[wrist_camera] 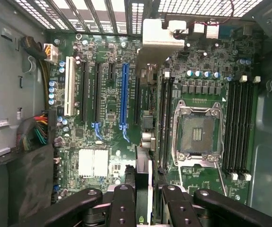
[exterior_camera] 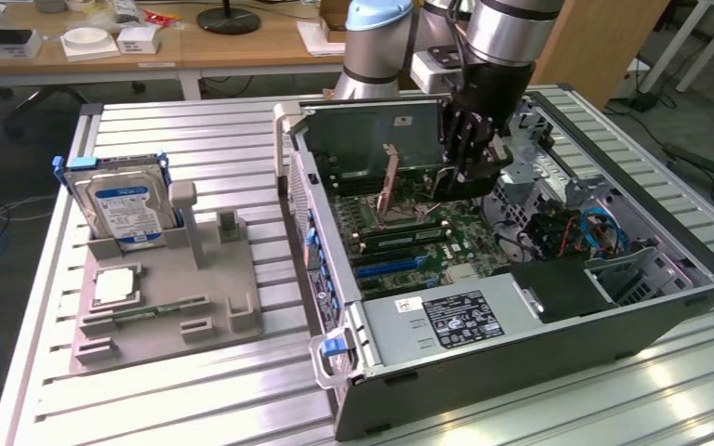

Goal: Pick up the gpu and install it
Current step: 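Insert the gpu into the slot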

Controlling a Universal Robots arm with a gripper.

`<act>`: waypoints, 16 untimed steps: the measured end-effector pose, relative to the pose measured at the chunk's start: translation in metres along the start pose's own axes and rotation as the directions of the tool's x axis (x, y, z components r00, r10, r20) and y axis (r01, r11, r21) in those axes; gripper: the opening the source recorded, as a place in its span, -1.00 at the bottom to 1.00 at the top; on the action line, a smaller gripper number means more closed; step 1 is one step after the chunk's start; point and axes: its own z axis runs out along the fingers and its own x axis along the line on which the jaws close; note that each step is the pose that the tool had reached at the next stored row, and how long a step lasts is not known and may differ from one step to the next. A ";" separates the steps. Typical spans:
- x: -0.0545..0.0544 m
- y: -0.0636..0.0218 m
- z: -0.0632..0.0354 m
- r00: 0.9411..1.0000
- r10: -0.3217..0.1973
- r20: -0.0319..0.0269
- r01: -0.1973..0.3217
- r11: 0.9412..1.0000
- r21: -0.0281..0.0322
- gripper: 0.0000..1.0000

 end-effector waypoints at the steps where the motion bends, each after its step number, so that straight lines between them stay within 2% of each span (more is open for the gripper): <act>1: 0.000 0.0000 0.0000 1.000 0.000 0.000 0.000 1.000 0.000 -0.47; 14: 0.000 0.0001 0.0020 1.000 0.000 0.000 0.000 1.000 0.000 -0.47; 15: 0.000 0.0005 0.0022 1.000 0.000 -0.001 0.000 1.000 -0.001 -0.47; 16: 0.000 0.0044 0.0028 1.000 0.000 -0.003 0.000 1.000 -0.001 -0.47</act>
